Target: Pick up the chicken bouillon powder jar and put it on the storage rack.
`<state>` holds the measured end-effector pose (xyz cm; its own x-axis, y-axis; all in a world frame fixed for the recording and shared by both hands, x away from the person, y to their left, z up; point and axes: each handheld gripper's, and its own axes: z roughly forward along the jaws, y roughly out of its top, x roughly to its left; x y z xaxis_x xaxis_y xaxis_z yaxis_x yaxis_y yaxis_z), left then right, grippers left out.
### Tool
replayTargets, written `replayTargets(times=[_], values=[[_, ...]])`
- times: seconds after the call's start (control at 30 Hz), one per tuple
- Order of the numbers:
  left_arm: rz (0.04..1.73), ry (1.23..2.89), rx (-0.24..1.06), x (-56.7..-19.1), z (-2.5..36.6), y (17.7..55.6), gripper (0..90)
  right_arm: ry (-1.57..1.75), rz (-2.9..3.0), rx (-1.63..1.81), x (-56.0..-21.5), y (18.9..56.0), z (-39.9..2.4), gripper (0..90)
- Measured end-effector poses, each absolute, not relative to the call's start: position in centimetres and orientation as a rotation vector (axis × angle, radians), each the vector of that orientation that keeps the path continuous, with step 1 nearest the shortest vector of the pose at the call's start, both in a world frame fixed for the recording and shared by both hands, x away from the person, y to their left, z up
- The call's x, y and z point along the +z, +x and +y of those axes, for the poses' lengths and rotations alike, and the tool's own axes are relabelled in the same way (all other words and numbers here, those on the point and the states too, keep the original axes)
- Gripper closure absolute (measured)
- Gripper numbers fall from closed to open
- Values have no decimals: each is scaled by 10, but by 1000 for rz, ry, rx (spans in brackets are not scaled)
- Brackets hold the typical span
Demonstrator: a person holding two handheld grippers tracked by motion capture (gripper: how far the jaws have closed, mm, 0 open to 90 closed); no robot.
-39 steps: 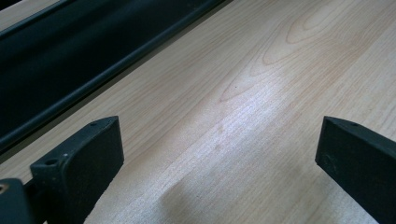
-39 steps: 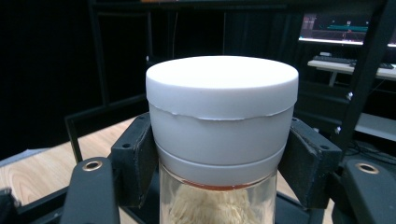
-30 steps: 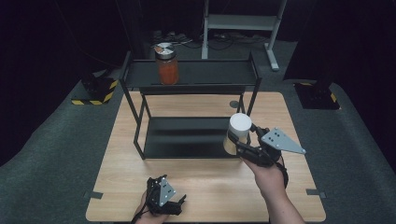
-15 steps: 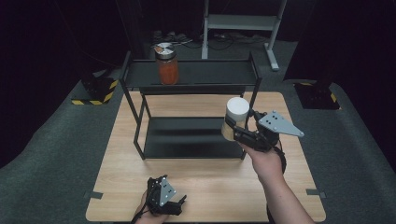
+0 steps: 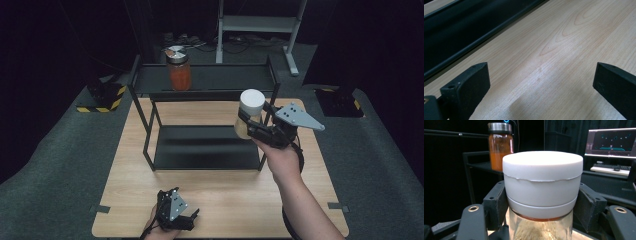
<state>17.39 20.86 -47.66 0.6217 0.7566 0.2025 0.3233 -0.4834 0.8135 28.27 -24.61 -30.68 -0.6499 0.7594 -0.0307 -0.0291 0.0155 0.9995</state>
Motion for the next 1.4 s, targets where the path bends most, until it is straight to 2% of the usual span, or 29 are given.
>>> replayTargets(times=[0.73,1.4], values=[[850,2057,700,-477,212,174,12,700,1644,1725,-256,291,-232,340],[848,2048,693,-478,214,175,12,729,1614,1702,-232,312,-210,339]])
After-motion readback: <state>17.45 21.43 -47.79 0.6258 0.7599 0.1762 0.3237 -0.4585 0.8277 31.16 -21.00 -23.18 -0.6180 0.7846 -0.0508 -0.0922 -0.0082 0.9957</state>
